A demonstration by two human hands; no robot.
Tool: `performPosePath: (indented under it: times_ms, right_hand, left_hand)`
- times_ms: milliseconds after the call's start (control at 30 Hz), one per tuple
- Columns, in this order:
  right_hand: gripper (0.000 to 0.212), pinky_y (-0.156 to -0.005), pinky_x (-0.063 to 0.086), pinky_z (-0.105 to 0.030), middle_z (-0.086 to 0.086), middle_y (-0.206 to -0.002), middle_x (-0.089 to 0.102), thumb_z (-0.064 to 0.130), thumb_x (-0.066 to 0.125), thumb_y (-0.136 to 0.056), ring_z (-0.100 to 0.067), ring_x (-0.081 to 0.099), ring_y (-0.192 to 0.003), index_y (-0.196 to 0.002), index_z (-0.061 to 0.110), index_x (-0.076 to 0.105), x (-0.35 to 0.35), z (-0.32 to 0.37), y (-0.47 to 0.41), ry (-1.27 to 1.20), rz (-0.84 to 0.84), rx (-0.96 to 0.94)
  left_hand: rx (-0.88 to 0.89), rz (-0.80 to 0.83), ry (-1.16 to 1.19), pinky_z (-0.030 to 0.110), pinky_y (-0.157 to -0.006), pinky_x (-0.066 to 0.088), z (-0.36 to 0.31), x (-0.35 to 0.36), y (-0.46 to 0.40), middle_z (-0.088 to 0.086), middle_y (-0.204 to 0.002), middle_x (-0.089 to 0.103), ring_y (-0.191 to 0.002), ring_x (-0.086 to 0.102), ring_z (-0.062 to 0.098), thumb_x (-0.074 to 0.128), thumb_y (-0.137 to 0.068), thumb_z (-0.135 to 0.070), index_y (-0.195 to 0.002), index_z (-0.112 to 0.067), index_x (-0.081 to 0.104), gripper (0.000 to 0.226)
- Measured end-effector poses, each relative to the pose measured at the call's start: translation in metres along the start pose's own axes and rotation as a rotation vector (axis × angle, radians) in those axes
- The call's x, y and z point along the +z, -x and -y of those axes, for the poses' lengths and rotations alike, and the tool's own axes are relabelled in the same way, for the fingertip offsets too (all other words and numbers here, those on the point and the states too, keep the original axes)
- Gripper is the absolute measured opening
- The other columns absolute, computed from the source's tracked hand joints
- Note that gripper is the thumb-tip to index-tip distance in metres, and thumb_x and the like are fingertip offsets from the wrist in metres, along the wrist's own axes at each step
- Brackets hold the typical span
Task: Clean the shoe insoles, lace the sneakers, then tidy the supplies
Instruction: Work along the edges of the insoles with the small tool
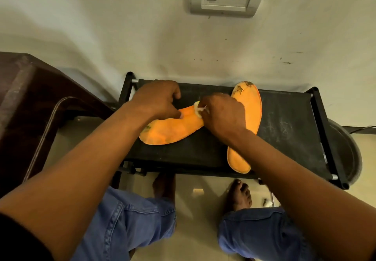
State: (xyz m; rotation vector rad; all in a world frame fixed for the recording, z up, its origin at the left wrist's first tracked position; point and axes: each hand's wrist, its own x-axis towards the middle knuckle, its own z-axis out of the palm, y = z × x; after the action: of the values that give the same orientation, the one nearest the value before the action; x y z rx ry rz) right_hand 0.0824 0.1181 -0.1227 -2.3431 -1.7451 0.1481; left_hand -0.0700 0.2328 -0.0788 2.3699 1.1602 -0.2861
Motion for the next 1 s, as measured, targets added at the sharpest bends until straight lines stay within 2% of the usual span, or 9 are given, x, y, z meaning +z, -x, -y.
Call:
performPosePath:
  times_ms: [100,167,267,333,533,600,733,800,1000]
  right_hand:
    - [0.024,-0.065,0.044,-0.027,-0.001,-0.113,0.071,0.024,0.065,-0.093,-0.021,0.066,-0.098,-0.116,0.026,0.072,-0.005,-0.022,-0.009,-0.015,-0.044,0.163]
    - [0.024,-0.065,0.044,-0.027,-0.002,-0.112,0.071,0.023,0.066,-0.093,-0.021,0.066,-0.098,-0.115,0.024,0.073,-0.004,-0.019,-0.008,-0.037,-0.035,0.123]
    - [0.019,-0.065,0.050,-0.030,-0.001,-0.104,0.071,0.028,0.067,-0.091,-0.021,0.066,-0.093,-0.109,0.026,0.074,0.002,-0.003,-0.003,-0.046,0.030,-0.047]
    - [0.015,-0.061,0.048,-0.029,0.001,-0.099,0.069,0.031,0.067,-0.091,-0.020,0.066,-0.088,-0.104,0.027,0.074,0.003,0.001,-0.003,0.006,0.026,-0.076]
    - [0.025,-0.074,0.054,-0.033,-0.004,-0.114,0.071,0.022,0.063,-0.094,-0.023,0.066,-0.098,-0.116,0.024,0.073,-0.005,-0.032,-0.017,0.011,-0.048,0.172]
    - [0.024,-0.076,0.054,-0.033,-0.004,-0.115,0.071,0.023,0.062,-0.094,-0.023,0.066,-0.100,-0.116,0.024,0.073,-0.006,-0.033,-0.017,-0.016,-0.047,0.179]
    - [0.017,-0.062,0.048,-0.028,0.001,-0.100,0.071,0.026,0.066,-0.091,-0.020,0.066,-0.090,-0.106,0.029,0.075,0.001,-0.009,-0.004,0.037,0.007,-0.008]
    - [0.014,-0.061,0.047,-0.029,0.001,-0.097,0.068,0.025,0.069,-0.091,-0.020,0.065,-0.089,-0.104,0.027,0.073,0.001,-0.002,-0.001,0.081,0.023,-0.025]
    - [0.026,-0.075,0.050,-0.033,-0.002,-0.111,0.070,0.022,0.064,-0.095,-0.022,0.067,-0.100,-0.120,0.027,0.069,-0.014,-0.034,-0.013,0.128,-0.006,0.252]
  left_hand:
    - [0.080,0.008,-0.137,0.043,-0.087,0.055,-0.013,0.014,0.000,-0.005,-0.118,0.061,-0.106,0.060,0.019,0.084,-0.064,-0.065,-0.125,-0.029,0.060,0.075]
    - [0.081,0.019,-0.250,0.040,-0.083,0.054,-0.020,0.022,0.000,-0.004,-0.117,0.059,-0.104,0.060,0.021,0.082,-0.060,-0.072,-0.122,-0.030,0.059,0.079]
    - [0.071,-0.011,-0.309,0.038,-0.076,0.050,-0.025,0.027,0.003,-0.002,-0.115,0.060,-0.103,0.062,0.024,0.084,-0.057,-0.070,-0.118,-0.029,0.058,0.078]
    - [0.066,-0.026,-0.310,0.039,-0.077,0.051,-0.027,0.028,0.003,-0.001,-0.115,0.060,-0.102,0.062,0.025,0.085,-0.058,-0.066,-0.117,-0.028,0.058,0.075]
    - [0.061,-0.011,-0.344,0.043,-0.084,0.054,-0.031,0.027,0.006,0.001,-0.121,0.060,-0.106,0.062,0.027,0.087,-0.060,-0.063,-0.127,-0.027,0.056,0.082]
    - [0.055,-0.017,-0.351,0.043,-0.083,0.054,-0.032,0.028,0.007,0.001,-0.120,0.060,-0.105,0.063,0.027,0.087,-0.059,-0.063,-0.125,-0.027,0.057,0.082]
    - [0.058,-0.039,-0.372,0.043,-0.082,0.053,-0.034,0.029,0.008,0.001,-0.121,0.059,-0.107,0.063,0.027,0.086,-0.058,-0.067,-0.125,-0.026,0.056,0.084]
    - [0.057,-0.045,-0.377,0.043,-0.083,0.054,-0.035,0.030,0.008,0.001,-0.122,0.059,-0.108,0.063,0.027,0.085,-0.057,-0.069,-0.125,-0.026,0.055,0.086]
    - [0.056,-0.025,-0.398,0.042,-0.084,0.054,-0.037,0.030,0.009,0.000,-0.124,0.058,-0.109,0.062,0.025,0.082,-0.057,-0.074,-0.128,-0.027,0.054,0.090]
